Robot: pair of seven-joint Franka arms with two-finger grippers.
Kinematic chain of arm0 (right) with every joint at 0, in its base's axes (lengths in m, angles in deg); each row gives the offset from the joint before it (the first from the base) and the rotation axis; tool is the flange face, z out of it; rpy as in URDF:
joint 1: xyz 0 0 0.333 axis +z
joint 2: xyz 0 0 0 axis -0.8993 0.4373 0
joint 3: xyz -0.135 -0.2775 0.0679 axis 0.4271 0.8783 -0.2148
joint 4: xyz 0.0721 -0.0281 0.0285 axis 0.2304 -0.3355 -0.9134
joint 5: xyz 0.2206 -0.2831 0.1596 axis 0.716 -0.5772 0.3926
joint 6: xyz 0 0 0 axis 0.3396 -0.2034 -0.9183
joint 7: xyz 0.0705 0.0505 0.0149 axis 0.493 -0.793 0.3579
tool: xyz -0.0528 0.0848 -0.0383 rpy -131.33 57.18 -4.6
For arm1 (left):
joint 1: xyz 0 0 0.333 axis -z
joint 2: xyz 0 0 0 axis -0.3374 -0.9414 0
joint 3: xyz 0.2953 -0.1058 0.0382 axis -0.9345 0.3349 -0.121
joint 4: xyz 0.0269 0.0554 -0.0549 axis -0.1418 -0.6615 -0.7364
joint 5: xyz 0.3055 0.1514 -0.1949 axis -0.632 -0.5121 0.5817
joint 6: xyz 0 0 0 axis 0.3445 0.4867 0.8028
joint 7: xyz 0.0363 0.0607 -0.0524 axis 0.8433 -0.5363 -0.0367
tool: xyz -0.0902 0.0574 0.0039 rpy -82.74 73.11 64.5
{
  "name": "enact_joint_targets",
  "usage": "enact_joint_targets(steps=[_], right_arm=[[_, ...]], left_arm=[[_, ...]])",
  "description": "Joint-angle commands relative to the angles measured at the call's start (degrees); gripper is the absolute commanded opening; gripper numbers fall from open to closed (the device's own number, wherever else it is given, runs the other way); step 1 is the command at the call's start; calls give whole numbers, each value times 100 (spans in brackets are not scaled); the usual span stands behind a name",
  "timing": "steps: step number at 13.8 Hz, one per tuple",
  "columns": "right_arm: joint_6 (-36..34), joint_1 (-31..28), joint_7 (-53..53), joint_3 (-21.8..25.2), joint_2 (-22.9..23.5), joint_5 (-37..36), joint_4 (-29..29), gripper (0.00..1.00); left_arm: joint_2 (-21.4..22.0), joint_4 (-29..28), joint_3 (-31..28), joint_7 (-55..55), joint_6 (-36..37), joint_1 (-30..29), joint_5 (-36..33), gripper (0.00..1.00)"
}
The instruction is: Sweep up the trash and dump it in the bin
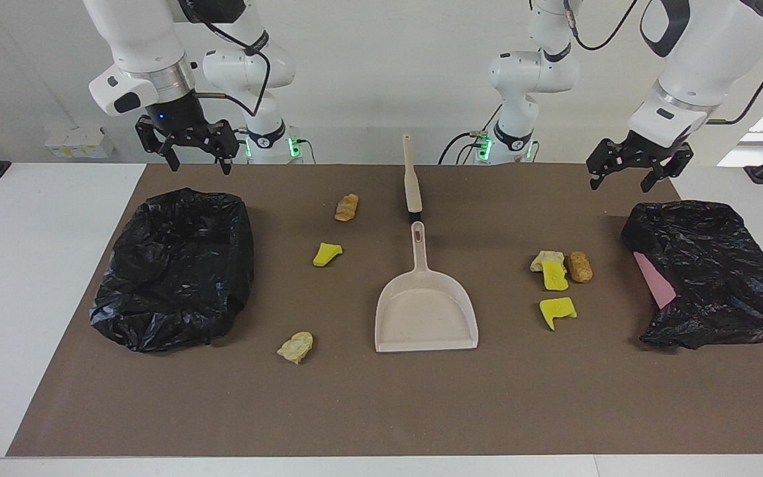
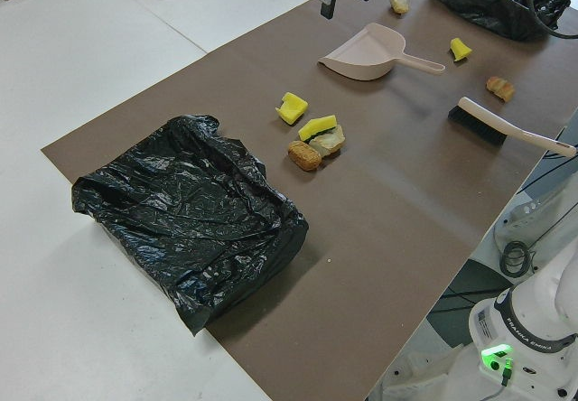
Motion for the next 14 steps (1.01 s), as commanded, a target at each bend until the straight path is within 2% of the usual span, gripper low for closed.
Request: enact_joint_targets(steps=[1,9,14], right_arm=[[-36,-42,109,-17,-6,116,40,100],[-27,-77,118,-8,-15,116,31,100],[192,-16,109,-34,-50,116,-65,100]], left_arm=[[-3,65,-4,-69,19,13,4,100],[-38,-14,23,1,-130,100,21,100],[-3,-707,23,465,-884,662,21,100]])
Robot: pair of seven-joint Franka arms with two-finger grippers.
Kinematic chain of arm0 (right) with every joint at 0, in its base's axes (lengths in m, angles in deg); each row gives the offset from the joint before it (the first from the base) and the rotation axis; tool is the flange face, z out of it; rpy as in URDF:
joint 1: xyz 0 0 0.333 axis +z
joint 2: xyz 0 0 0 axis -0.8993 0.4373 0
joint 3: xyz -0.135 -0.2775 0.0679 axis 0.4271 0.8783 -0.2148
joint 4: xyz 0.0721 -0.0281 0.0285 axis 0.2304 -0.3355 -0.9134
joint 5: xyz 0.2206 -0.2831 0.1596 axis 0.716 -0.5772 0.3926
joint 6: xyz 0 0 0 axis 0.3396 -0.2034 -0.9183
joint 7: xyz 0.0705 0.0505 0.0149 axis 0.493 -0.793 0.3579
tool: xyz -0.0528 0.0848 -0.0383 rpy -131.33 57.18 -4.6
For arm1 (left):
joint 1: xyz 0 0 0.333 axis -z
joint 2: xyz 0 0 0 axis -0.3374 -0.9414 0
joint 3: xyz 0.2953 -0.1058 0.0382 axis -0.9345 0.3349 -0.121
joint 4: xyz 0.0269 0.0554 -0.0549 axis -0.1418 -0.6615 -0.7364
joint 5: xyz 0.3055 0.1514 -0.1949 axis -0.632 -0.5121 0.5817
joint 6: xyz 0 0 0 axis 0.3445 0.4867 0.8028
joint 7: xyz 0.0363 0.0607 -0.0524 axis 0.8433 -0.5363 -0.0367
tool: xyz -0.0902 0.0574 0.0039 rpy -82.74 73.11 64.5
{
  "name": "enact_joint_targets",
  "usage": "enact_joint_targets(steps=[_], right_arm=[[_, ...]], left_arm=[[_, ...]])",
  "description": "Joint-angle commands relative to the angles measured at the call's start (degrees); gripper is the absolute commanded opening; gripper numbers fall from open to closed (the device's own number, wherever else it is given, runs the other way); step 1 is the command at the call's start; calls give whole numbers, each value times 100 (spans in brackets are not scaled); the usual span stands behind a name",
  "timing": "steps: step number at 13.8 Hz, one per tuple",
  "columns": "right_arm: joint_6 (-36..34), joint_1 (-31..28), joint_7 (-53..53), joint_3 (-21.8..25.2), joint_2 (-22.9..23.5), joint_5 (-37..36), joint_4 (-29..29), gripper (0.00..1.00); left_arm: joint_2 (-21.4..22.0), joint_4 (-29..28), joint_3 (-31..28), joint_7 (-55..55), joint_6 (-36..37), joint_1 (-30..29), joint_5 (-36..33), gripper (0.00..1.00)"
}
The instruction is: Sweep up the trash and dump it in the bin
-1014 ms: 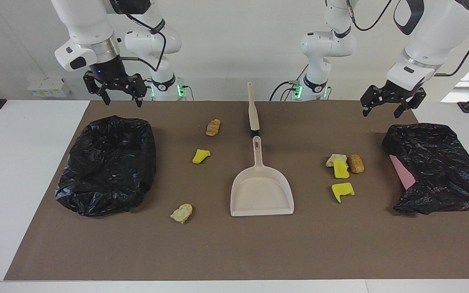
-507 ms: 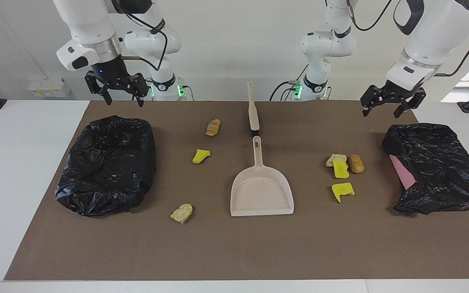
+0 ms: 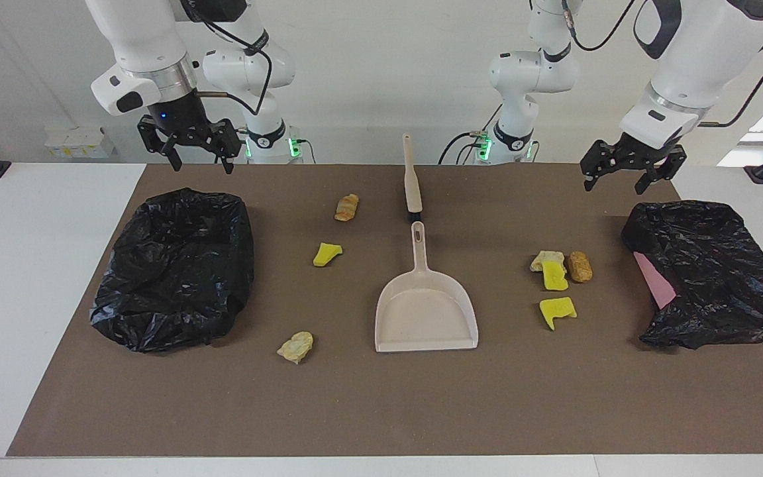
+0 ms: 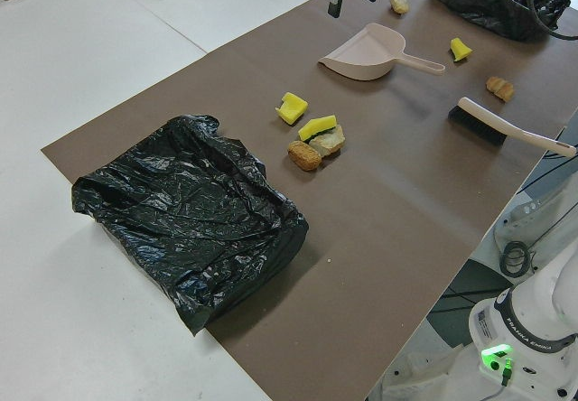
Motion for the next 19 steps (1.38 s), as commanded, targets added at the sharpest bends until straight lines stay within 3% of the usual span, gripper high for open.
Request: enact_joint_targets(steps=[1,5,8,13,15,17,19], right_arm=[[183,10,101,-42,-31,103,-59,100],[289,36,13,-95,30,112,-67,100],[560,457,-381,-95,285,16,-59,100],[1263,1098,-1242,-95,952,-11,-6,100],[1570,1397,-1673,-95,1312,-28,12,100],[1870,1818,-1928,-95,1602,-46,12,100],[1994,2135,-2175,-95,1831,-230,29,100]], left_arm=[[90,-534,-60,417,-591,388,12,100],[-32,-930,-60,1101,-1303,950,29,100],[-156,-1124,-60,1585,-1787,1302,29,100],[-806,-1185,-60,2492,-2509,1944,29,100],[-449,-1858,-60,2483,-2517,2110,29,100],[184,-3017,-60,2553,-3146,2322,29,100],[590,-3714,-60,2624,-3484,2462,29,100]])
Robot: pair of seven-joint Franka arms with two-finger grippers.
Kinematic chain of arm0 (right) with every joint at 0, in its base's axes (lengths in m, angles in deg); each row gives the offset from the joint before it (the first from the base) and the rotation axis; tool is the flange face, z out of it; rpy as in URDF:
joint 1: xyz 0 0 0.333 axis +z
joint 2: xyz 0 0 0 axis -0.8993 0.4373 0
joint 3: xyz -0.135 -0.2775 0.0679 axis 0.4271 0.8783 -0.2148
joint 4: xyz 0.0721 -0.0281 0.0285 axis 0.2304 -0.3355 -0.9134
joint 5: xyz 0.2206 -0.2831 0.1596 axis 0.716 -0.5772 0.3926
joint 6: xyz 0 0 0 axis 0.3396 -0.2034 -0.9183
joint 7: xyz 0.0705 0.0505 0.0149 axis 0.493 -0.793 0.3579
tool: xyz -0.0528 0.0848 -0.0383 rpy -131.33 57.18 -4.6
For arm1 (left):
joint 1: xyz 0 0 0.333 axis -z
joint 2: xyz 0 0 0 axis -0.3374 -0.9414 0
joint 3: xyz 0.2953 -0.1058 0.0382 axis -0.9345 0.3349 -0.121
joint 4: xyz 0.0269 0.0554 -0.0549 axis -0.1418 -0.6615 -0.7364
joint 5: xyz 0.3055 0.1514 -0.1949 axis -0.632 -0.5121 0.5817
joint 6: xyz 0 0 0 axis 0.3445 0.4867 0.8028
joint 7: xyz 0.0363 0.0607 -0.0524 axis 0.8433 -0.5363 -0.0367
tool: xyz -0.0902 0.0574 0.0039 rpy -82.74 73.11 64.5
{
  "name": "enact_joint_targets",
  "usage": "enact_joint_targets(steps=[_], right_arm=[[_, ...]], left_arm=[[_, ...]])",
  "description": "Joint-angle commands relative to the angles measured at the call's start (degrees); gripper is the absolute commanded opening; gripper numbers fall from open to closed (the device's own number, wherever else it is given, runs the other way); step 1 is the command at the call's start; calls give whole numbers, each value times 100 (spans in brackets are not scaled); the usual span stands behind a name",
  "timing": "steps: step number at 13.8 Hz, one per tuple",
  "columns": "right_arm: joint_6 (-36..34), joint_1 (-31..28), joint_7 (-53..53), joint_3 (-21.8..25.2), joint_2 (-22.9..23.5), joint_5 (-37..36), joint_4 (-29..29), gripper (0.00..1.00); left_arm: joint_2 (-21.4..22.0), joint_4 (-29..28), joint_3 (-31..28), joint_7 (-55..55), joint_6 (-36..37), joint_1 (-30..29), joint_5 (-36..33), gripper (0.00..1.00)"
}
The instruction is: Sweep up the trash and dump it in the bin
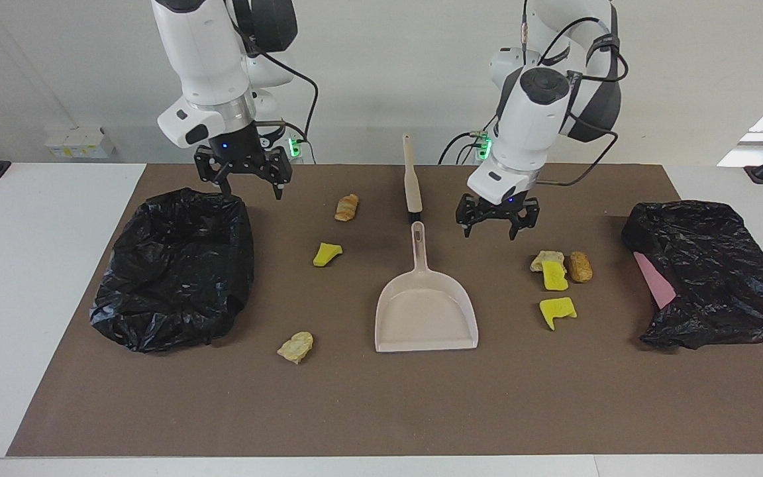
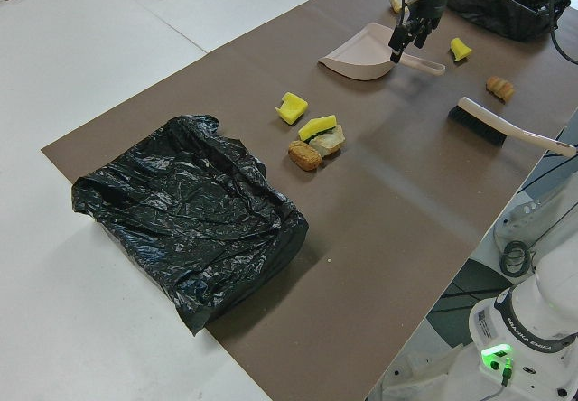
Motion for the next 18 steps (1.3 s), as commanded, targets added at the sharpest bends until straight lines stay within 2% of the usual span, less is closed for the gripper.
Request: enact_joint_targets(steps=[1,3,5,7,9,14,18], right_arm=[[154,276,-368,5,279,-155,119,100],[269,399,-440,5,490,-164,207,100],[269,636,-553,5,954,-155,723,100],[199,891,-755,31,1604,-172,1478,100],[269,1180,-923,75,1975,-207,1727,100],[401,1551,-993,14,2170,-287,1570,100],[560,1639,-994,31,2100,-313,1166,92]], left_arm=[[951,-1287,-108,98,-442,289,16,100],[1250,-1718,-99,141,-486,403,25,100],[1627,-2210,-99,273,-512,553,25,100],[2005,-2711,-99,326,-609,738,25,100],[2278,-3046,-99,606,-600,1088,25,100],[2376,-3320,-90,1853,-793,2169,25,100],[2315,-3619,-90,2628,-1654,2829,25,100]])
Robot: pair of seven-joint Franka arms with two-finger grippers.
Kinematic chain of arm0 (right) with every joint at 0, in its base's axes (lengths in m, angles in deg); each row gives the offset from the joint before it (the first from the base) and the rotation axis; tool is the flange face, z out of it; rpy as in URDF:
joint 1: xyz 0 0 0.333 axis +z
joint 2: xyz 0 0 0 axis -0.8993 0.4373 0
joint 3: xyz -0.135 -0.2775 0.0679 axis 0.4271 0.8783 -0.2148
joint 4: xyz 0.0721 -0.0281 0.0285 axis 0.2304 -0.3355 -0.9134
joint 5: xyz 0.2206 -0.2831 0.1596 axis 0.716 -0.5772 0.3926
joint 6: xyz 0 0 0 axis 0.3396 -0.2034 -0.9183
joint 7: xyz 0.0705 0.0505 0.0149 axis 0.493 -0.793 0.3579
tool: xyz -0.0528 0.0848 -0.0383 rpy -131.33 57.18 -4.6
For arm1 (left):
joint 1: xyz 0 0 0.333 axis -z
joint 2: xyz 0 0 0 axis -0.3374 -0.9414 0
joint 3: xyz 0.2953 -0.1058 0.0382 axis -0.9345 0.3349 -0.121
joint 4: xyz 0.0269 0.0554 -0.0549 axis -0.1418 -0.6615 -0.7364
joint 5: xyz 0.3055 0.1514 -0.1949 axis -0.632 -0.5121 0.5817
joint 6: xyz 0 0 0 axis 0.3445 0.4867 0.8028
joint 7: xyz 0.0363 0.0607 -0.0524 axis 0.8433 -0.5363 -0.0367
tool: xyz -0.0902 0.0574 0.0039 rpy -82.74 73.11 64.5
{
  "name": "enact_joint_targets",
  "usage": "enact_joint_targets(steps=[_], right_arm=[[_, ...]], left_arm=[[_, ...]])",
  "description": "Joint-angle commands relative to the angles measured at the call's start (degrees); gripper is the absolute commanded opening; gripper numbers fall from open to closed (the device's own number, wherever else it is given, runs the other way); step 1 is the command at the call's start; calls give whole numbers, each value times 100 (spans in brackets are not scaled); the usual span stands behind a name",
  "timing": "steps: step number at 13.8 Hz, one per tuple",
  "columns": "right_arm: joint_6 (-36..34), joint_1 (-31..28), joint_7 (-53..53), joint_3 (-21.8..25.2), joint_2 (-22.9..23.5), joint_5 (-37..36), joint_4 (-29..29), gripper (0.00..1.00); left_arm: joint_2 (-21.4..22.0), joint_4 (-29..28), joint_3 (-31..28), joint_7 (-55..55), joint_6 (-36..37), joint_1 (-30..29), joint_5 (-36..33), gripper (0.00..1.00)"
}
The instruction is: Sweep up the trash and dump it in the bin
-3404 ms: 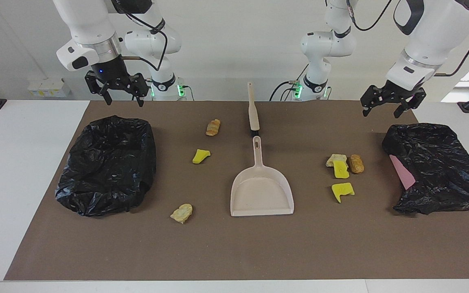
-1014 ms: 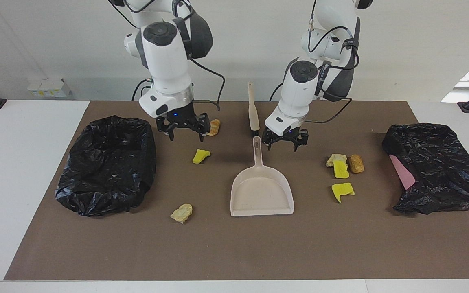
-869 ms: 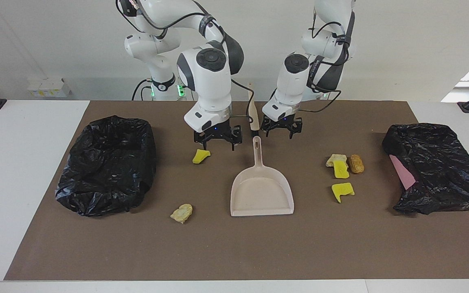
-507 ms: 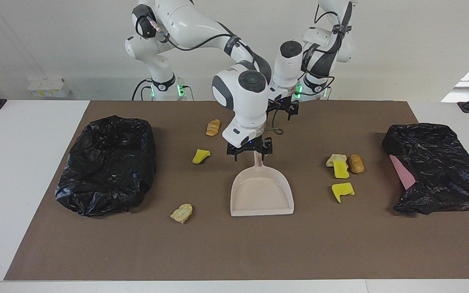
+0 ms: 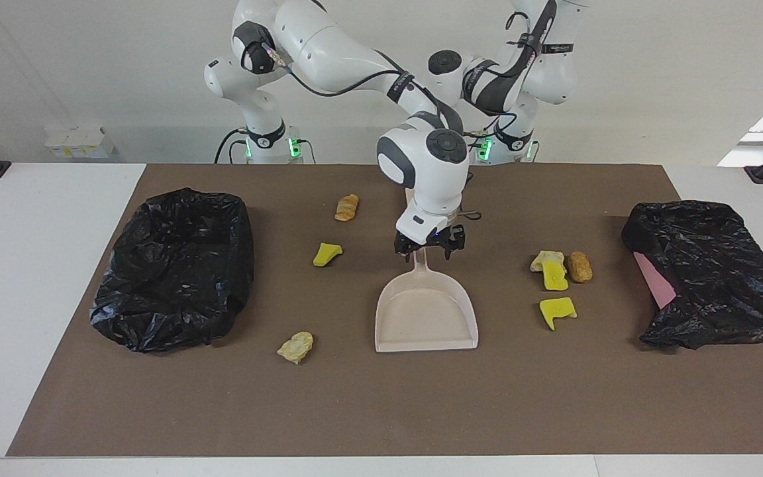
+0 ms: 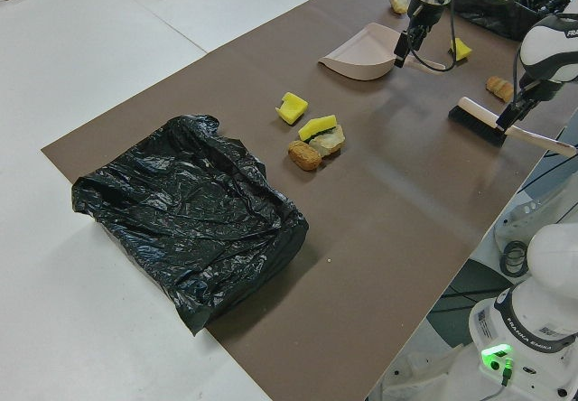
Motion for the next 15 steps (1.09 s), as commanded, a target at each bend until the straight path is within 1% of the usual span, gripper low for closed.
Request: enact_joint_targets(steps=[1,3,5,6,8,9,10,11,15], right_arm=[[158,-52,-144,-2,-75,-94,-231,89],[150,-70,-144,7,-111,-94,-310,85],[106,-79,-144,7,-119,-7,-319,73],[19,-79,-144,-1,-137,20,-319,73],[-148,-79,-162,-10,-163,90,-328,67],[-175,-96,-153,-2,-181,264,-328,63],[-184,-192,-153,-10,-225,344,-328,61],[-237,-228,-144,-19,-234,354,-328,59],[-272,-219,-144,-19,-348,618,-547,59]], left_arm=[[148,-273,-107,337,-392,390,19,100],[166,-273,-107,425,-374,645,19,100],[139,-281,-107,705,-374,908,28,100],[157,-282,-107,863,-348,953,19,100],[157,-282,-99,900,-304,962,28,100],[140,-282,-99,900,-295,962,28,100],[131,-290,-107,892,-278,962,19,98],[122,-290,-107,883,-278,954,28,91],[113,-308,-107,804,-216,945,19,70]])
